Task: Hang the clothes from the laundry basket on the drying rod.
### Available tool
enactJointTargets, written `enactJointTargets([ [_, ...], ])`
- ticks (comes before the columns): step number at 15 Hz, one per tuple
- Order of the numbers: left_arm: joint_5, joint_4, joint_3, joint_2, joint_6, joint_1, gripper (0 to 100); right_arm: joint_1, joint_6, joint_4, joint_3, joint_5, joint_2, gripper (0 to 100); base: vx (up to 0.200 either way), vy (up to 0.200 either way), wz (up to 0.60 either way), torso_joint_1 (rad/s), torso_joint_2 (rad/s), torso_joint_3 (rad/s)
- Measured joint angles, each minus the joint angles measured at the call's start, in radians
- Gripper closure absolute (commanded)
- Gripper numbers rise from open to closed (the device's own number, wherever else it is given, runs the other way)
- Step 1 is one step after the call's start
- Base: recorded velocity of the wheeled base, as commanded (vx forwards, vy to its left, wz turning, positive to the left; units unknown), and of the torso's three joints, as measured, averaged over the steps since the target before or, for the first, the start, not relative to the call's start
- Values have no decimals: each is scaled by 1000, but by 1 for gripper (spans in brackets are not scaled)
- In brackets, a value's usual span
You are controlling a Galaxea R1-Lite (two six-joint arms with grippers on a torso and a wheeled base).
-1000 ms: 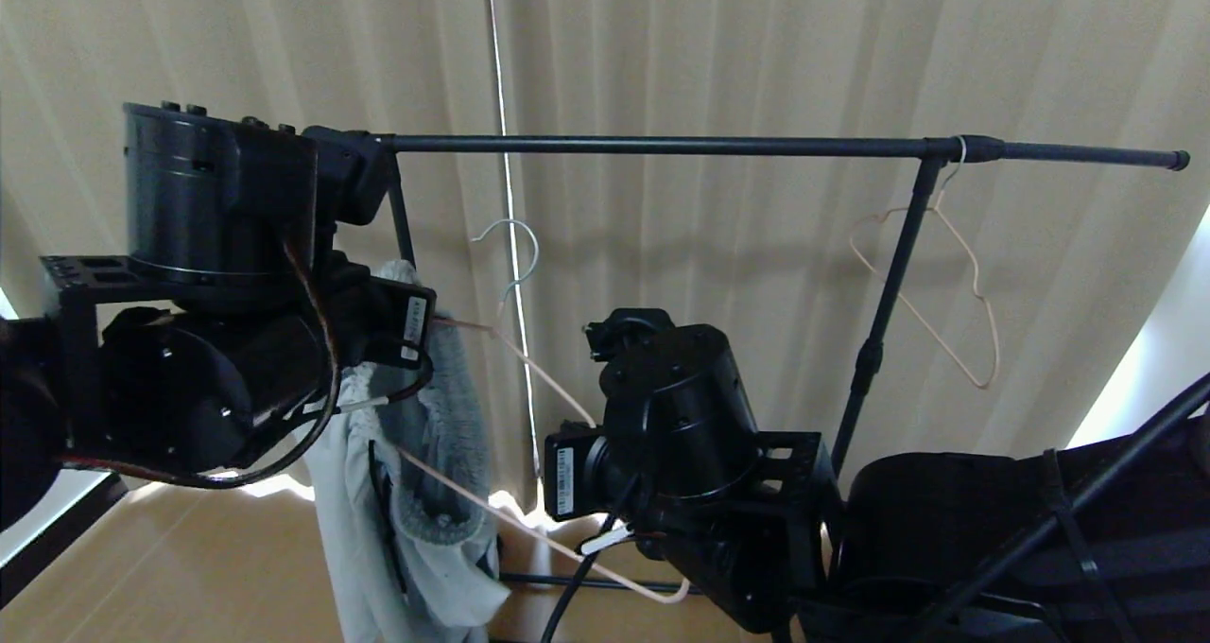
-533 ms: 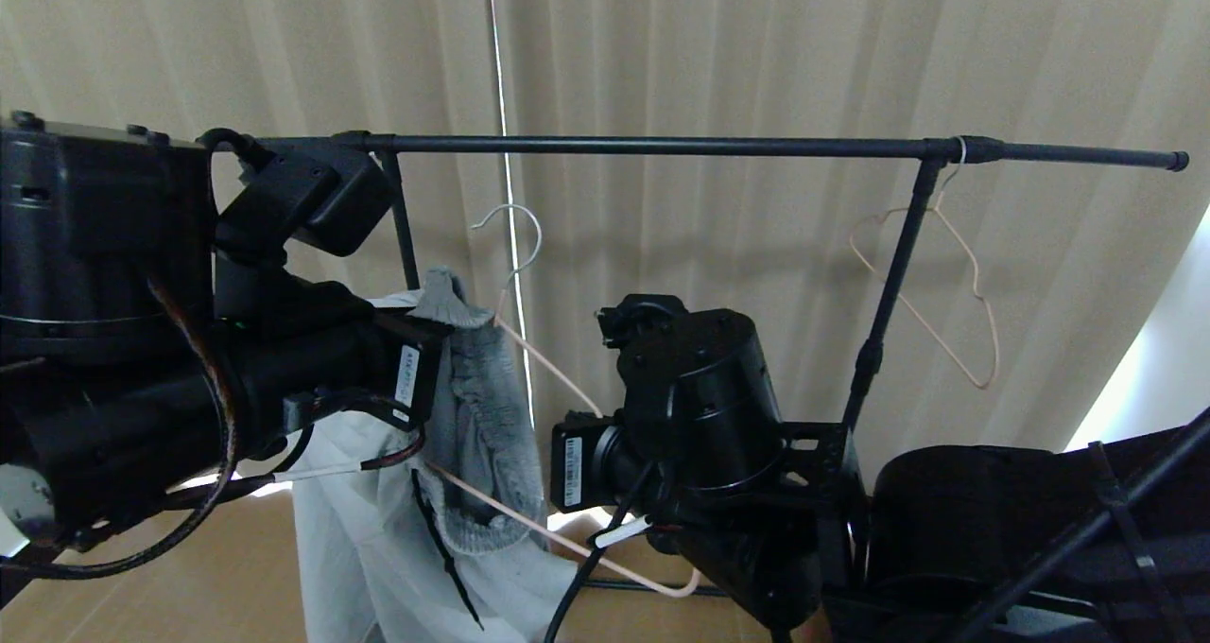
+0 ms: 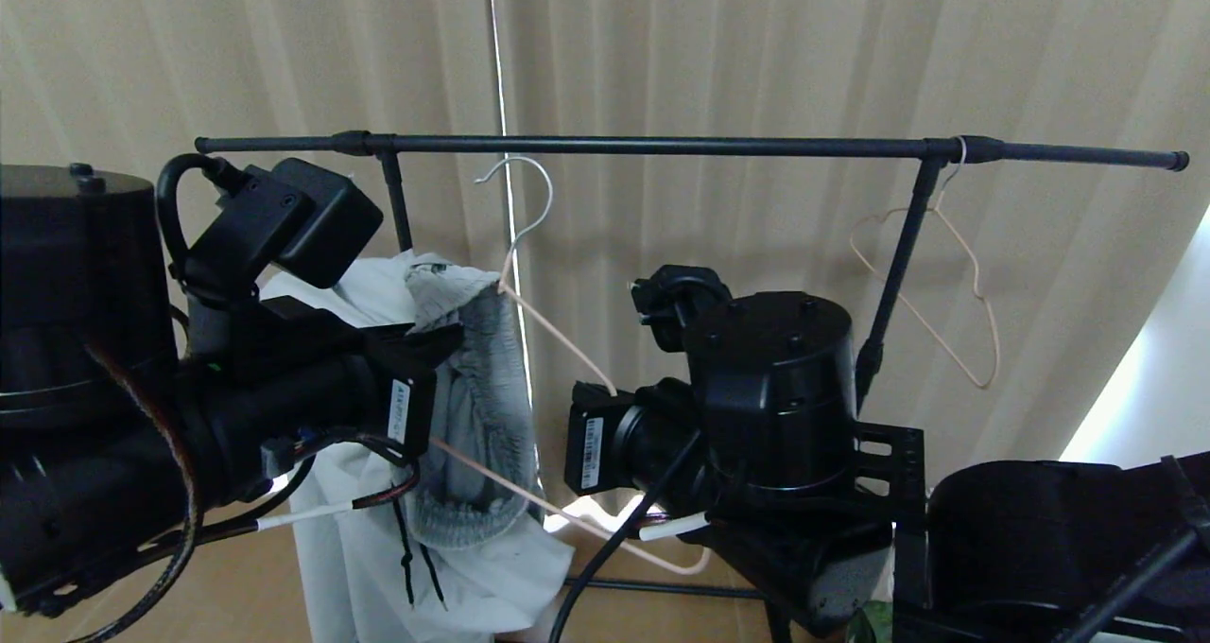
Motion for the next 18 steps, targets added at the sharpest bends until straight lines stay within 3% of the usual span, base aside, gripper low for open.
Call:
enactJointTargets([
  [4, -10, -1, 14, -14, 8, -2, 0, -2, -26, -38, 41, 0, -32, 100, 0, 0, 0, 0, 0, 0],
  [9, -147, -2, 110, -115, 40, 0, 0, -53, -44, -39, 112, 1, -107, 100, 0, 0, 0, 0, 0, 0],
  [13, -152, -3, 146, -179, 53, 7, 0, -105, -89, -38, 161, 21, -165, 100, 0, 0, 0, 0, 0, 0],
  [16, -151, -3, 179, -217, 158, 66, 0, -159, -150, -40, 222, 69, -219, 100, 0, 0, 0, 0, 0, 0],
  [18, -152, -5, 193, -240, 244, 108, 0, -210, -197, -40, 275, 141, -267, 100, 0, 0, 0, 0, 0, 0],
])
